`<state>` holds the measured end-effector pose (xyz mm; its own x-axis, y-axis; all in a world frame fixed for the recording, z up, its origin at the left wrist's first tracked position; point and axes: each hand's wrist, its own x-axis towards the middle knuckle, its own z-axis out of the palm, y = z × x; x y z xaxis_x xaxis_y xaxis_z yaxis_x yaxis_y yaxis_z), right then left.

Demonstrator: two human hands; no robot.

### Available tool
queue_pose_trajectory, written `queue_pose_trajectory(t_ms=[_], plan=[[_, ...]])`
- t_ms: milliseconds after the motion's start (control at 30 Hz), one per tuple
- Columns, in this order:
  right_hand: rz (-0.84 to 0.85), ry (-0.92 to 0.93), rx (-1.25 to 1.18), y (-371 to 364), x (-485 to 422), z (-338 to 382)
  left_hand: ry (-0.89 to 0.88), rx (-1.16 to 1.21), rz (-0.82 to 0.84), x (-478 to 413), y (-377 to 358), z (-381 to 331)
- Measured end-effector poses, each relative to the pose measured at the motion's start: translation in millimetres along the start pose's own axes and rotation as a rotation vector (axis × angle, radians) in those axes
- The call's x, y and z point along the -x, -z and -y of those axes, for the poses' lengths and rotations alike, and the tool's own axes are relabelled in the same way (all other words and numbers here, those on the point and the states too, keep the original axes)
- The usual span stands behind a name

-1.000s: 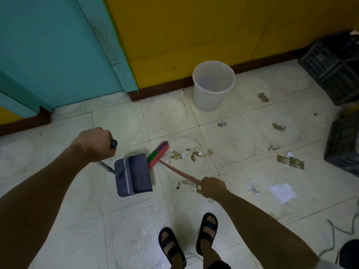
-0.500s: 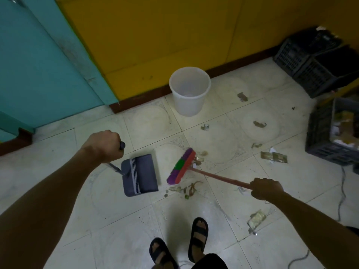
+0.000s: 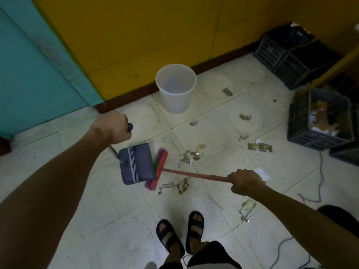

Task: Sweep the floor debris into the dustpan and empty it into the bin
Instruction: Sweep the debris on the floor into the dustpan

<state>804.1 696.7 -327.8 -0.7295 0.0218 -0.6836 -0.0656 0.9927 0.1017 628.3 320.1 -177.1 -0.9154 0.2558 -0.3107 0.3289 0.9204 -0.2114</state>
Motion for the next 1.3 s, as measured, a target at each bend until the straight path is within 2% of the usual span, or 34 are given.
queue_pose_trajectory(t_ms=[167, 333, 567, 800, 967, 1067, 1167, 1300], plan=[[0.020, 0.075, 0.076, 16.7, -20.1, 37.6, 0.020, 0.001, -0.040, 2.6, 2.7, 9.3], [-0.014, 0.166, 0.250, 25.5, -40.1, 35.3, 0.051, -0.034, -0.025, -2.9, -1.4, 1.3], [-0.025, 0.114, 0.233, 15.3, -57.6, -60.3, 0.150, -0.015, 0.017, -25.0, 12.9, -45.9], [-0.007, 0.025, 0.217, 24.2, -51.4, -165.0, 0.151, 0.004, -0.011, -64.8, 42.4, -105.0], [0.044, -0.050, 0.134, 24.0, -48.2, -243.6, 0.170, 0.049, -0.008, -83.8, 57.1, -125.7], [0.109, -0.109, -0.004, 17.8, -41.6, -277.2, 0.148, 0.046, -0.019, -98.2, 67.0, -137.7], [0.161, -0.182, -0.137, -6.2, -23.4, -279.6, 0.127, 0.088, -0.038, -116.4, 71.6, -142.7], [0.140, -0.344, -0.372, -48.8, 13.5, -242.9, 0.102, 0.165, -0.073, -144.3, 77.0, -149.1]])
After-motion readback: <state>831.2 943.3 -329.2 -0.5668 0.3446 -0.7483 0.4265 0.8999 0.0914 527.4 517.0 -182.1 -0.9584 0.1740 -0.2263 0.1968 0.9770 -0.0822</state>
